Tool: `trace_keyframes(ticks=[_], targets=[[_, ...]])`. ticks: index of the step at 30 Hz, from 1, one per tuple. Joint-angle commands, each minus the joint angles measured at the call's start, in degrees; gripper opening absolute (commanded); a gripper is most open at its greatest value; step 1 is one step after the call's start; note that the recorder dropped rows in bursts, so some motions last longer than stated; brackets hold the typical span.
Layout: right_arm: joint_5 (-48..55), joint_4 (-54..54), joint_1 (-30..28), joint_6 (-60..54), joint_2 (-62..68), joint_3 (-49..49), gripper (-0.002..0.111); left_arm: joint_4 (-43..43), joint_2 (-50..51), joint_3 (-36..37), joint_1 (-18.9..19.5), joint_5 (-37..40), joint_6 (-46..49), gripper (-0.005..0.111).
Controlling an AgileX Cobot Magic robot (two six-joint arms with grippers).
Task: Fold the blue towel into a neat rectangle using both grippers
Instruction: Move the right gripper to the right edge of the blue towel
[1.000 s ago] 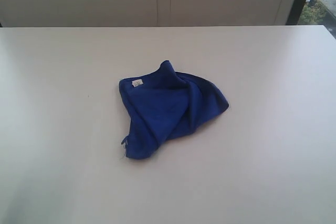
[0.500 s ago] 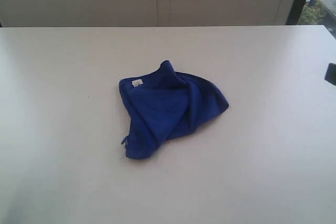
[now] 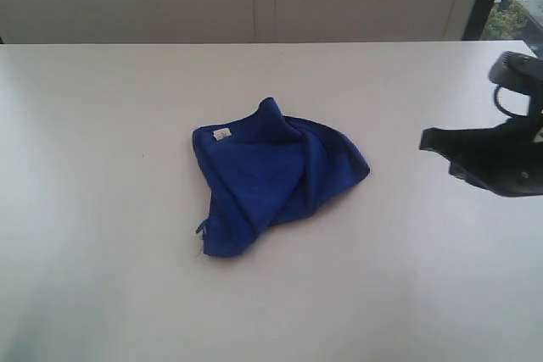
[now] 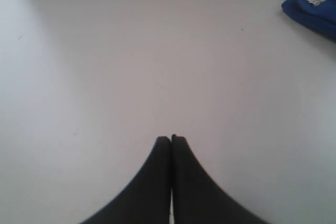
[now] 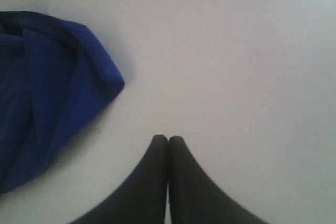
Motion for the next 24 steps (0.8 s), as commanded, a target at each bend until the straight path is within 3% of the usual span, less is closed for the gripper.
trace_keyframes(ticks=[1,5,10,12,24], targets=[[-0.4,0.9,3.7,-3.0,8.3,-6.5,0.000,0.0,-0.3,0.3,0.1,0.0,-0.4,0.000],[-1.2,1.1,6.6,-6.1,15.7,-10.5,0.008,0.0,-0.3,0.3,0.1,0.0,-0.4,0.000],[-1.7,1.1,8.0,-7.1,22.2,-14.9,0.036,0.0,-0.3,0.3,0.1,0.0,-0.4,0.000],[-2.3,1.1,8.0,-7.1,23.9,-15.5,0.041,0.0,-0.3,0.3,0.1,0.0,-0.4,0.000],[-12.4,1.1,8.0,-7.8,29.3,-15.6,0.043,0.0,-0.3,0.3,0.1,0.0,-0.4,0.000]])
